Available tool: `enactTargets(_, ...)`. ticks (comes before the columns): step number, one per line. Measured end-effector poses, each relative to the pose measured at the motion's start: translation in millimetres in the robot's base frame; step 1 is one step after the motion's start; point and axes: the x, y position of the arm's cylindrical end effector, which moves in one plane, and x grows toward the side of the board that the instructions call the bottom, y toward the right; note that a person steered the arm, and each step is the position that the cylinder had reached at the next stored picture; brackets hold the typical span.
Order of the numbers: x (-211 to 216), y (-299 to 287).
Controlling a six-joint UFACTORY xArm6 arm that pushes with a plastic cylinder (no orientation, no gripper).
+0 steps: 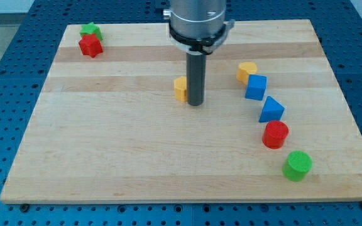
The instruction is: Move the yellow hexagon to the bottom right of the red star
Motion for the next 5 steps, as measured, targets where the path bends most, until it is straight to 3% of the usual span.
enactTargets(2, -13.4, -38.3)
enactTargets(5, -59.5, -12.4)
